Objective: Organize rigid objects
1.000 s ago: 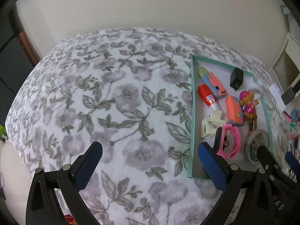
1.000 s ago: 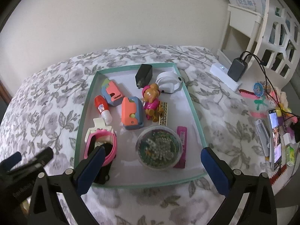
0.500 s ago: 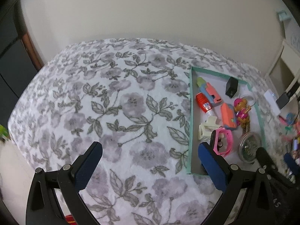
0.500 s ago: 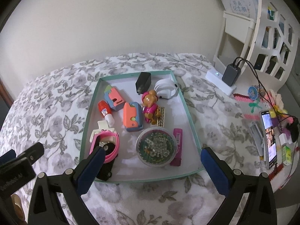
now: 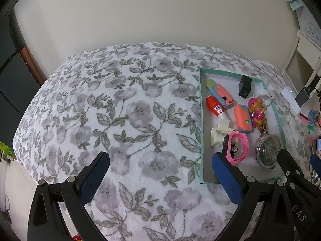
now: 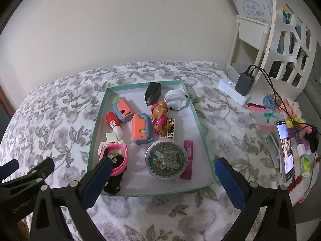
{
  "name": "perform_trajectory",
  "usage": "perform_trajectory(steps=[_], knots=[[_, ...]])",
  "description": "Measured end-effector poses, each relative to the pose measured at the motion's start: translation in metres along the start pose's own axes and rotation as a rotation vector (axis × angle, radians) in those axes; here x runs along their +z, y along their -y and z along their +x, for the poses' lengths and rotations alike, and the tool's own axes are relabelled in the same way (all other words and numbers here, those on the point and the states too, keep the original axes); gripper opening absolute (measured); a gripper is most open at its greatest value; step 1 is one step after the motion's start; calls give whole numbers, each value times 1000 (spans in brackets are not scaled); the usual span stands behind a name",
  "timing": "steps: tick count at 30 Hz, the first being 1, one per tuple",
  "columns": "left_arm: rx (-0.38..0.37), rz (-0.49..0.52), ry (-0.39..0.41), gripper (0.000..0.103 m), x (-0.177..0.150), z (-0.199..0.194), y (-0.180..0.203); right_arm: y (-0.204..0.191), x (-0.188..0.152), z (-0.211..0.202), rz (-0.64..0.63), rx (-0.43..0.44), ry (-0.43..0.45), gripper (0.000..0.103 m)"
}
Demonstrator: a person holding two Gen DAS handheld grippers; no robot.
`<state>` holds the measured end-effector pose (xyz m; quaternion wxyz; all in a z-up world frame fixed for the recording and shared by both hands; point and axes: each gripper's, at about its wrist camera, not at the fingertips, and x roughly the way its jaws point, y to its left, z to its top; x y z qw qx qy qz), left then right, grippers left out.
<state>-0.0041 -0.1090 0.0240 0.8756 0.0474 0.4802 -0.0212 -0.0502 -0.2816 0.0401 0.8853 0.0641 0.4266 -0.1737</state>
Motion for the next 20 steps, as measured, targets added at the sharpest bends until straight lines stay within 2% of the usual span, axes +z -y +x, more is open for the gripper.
perform_trajectory(steps=[20], knots=[[0, -14, -17, 102, -1, 5, -4, 1, -1, 4, 0, 3, -11, 103]])
